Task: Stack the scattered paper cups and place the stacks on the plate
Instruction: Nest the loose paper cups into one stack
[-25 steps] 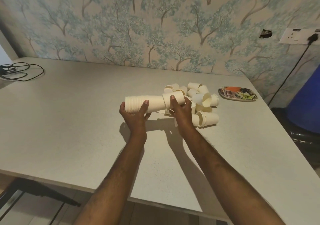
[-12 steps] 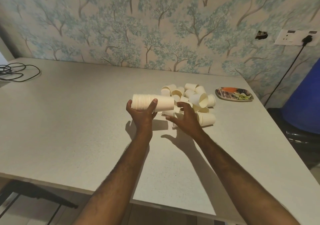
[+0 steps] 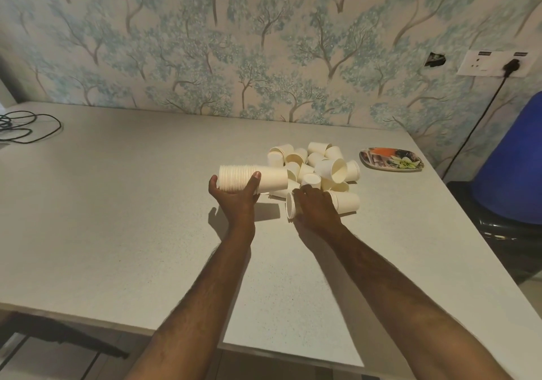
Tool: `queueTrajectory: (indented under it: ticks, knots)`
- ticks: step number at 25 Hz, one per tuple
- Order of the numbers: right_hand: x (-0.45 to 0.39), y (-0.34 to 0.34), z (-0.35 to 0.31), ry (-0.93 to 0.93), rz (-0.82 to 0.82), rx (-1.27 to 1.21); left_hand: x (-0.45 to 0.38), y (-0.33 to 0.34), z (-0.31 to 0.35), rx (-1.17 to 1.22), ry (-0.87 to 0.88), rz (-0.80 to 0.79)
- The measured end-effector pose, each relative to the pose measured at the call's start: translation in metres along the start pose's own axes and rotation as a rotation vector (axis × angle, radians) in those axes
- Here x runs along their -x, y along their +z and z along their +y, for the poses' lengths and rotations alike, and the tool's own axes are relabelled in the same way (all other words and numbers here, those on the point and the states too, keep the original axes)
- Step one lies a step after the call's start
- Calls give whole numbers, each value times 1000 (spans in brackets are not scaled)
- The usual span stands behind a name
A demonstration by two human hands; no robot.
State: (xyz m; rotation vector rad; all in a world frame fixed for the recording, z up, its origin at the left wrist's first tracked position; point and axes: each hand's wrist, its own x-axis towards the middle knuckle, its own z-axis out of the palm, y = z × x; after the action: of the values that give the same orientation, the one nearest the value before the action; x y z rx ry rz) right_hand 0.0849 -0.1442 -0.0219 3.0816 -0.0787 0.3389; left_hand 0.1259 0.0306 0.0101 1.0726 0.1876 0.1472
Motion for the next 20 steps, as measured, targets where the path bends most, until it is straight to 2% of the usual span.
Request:
queueTrajectory:
  ticks: [6, 12, 16, 20]
  knots:
    - [-5, 0, 0, -19, -16, -92, -6, -7, 2, -15, 14, 23]
    - [-5, -12, -4, -25, 182, -342, -5, -15, -4, -106, 25, -1]
    - [-7, -26, -7, -59, 227, -462, -5, -11, -3, -159, 54, -54]
    - [-8, -37, -17, -145, 271, -473, -1, -7, -3, -234, 57, -107]
